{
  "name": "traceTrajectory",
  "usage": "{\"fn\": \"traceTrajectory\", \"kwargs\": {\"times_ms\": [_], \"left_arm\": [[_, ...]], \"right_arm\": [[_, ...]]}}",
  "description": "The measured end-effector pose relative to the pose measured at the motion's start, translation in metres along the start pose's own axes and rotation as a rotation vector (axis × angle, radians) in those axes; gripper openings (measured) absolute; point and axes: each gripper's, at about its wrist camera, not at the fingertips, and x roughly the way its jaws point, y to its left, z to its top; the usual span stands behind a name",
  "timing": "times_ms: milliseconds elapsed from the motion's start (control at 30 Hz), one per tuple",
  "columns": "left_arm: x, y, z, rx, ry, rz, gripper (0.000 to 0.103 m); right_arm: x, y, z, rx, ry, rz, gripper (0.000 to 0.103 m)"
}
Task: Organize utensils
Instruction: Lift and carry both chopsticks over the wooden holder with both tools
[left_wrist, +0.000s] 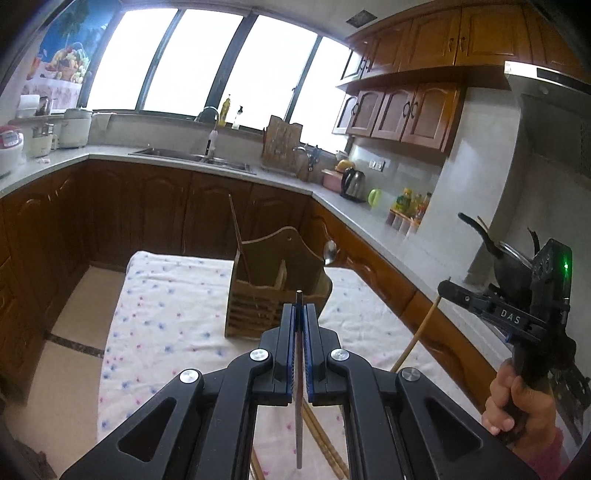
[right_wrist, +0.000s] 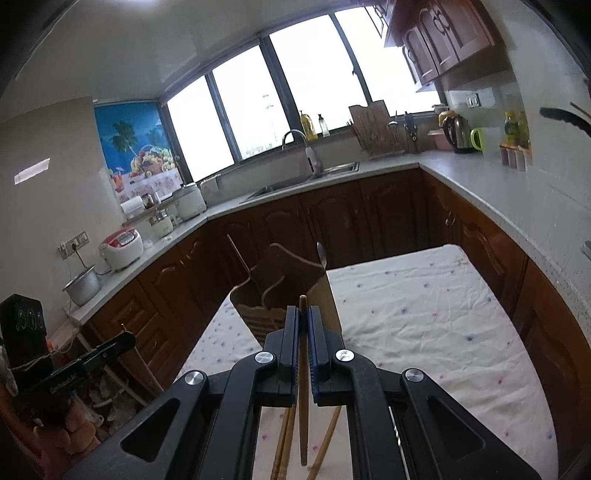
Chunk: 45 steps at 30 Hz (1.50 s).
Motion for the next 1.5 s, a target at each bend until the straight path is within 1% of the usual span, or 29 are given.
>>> {"fn": "traceTrajectory", "kwargs": {"times_ms": [233, 400, 633, 767, 867, 967, 1100, 1267, 1367, 1400, 1500], "left_arm": [[0.002, 0.004, 0.011, 0.004, -0.057, 0.010, 0.002], [0.005, 0.006, 0.024, 0.019, -0.121, 0.018, 0.002], [0.011, 0.005, 0.042, 0.039, -0.229, 0.035, 0.002], [0.019, 0.006, 0.051, 0.027, -0.283, 0.044, 0.002], [0.030, 0.008, 0.056, 0.019, -0.343, 0.063, 0.002], [0.048, 0.011, 0.057, 0.001, -0.385, 0.076, 0.002], [0.089, 0.018, 0.047, -0.017, -0.397, 0.114, 0.002], [0.144, 0.021, 0.033, -0.019, -0.372, 0.158, 0.002], [0.171, 0.019, 0.022, -0.019, -0.355, 0.174, 0.002], [0.182, 0.017, 0.015, -0.012, -0.351, 0.190, 0.002], [0.202, 0.017, 0.001, -0.022, -0.329, 0.196, 0.002]], "right_arm": [[0.000, 0.005, 0.012, -0.004, -0.050, 0.006, 0.004], [0.003, 0.012, 0.026, -0.013, -0.098, 0.010, 0.004], [0.006, 0.019, 0.058, -0.023, -0.196, 0.009, 0.004], [0.010, 0.023, 0.078, -0.021, -0.253, 0.007, 0.004], [0.019, 0.025, 0.095, -0.022, -0.293, -0.001, 0.004], [0.030, 0.024, 0.105, -0.022, -0.312, -0.012, 0.004], [0.050, 0.021, 0.109, -0.025, -0.344, -0.018, 0.004], [0.075, 0.014, 0.106, -0.021, -0.336, -0.039, 0.004], [0.089, 0.007, 0.096, -0.008, -0.330, -0.048, 0.004], [0.094, 0.004, 0.092, -0.004, -0.322, -0.055, 0.004], [0.106, -0.005, 0.079, 0.012, -0.302, -0.060, 0.004]]}}
